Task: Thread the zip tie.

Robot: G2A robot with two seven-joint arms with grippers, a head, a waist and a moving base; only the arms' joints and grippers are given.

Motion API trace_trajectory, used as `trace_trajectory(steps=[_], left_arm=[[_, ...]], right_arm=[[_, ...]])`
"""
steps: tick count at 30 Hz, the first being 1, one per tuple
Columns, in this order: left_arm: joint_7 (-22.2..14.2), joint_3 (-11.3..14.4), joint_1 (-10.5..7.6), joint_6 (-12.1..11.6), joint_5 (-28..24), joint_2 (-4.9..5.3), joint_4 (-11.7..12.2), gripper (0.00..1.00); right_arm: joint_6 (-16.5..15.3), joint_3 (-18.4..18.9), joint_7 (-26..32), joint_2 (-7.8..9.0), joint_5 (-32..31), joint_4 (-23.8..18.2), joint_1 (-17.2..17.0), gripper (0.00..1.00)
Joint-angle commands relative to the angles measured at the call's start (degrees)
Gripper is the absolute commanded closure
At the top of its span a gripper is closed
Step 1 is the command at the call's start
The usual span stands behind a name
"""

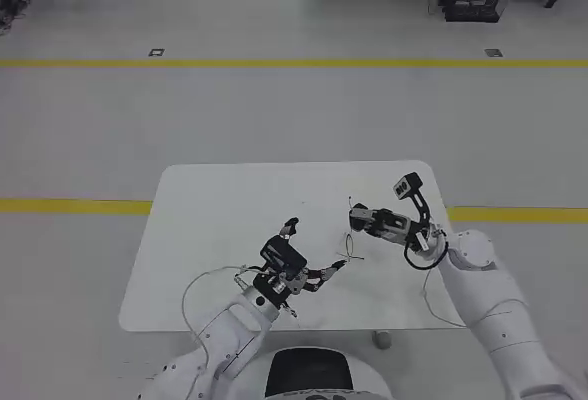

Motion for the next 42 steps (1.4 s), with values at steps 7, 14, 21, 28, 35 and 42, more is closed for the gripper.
trace_trajectory(steps=[7, 14, 21, 28, 35, 42], left_arm=[[0.00, 0.00, 0.00, 0.00, 0.00, 0.00, 0.00, 0.00], [-4.88, 2.71, -5.28, -0.71, 3.12, 1.58, 2.19, 0.00], [-15.90, 15.55, -17.76, 5.89, 3.12, 6.80, 5.04, 0.00], [-17.87, 25.03, -24.90, 13.26, 3.12, 9.43, 5.42, 0.00], [-17.42, 24.91, -24.58, 13.35, 1.89, 9.35, 5.26, 0.00], [-13.19, 22.33, -23.48, 9.36, -6.98, 8.99, 6.09, 0.00]], right_arm=[[0.00, 0.25, 0.16, -0.38, -0.78, 0.06, 0.33, 1.00], [0.72, 0.50, -3.87, -0.36, -0.89, -1.22, -0.76, 1.00], [1.44, 1.16, -7.19, -0.10, -1.57, -1.84, -2.08, 1.00], [1.91, 1.16, -7.43, 0.04, -1.72, -1.76, -2.18, 1.00], [1.97, 1.02, -8.60, 0.01, -2.08, -2.33, -2.47, 1.00], [1.08, 0.77, -9.53, 0.11, -2.68, -3.52, -3.28, 1.00]])
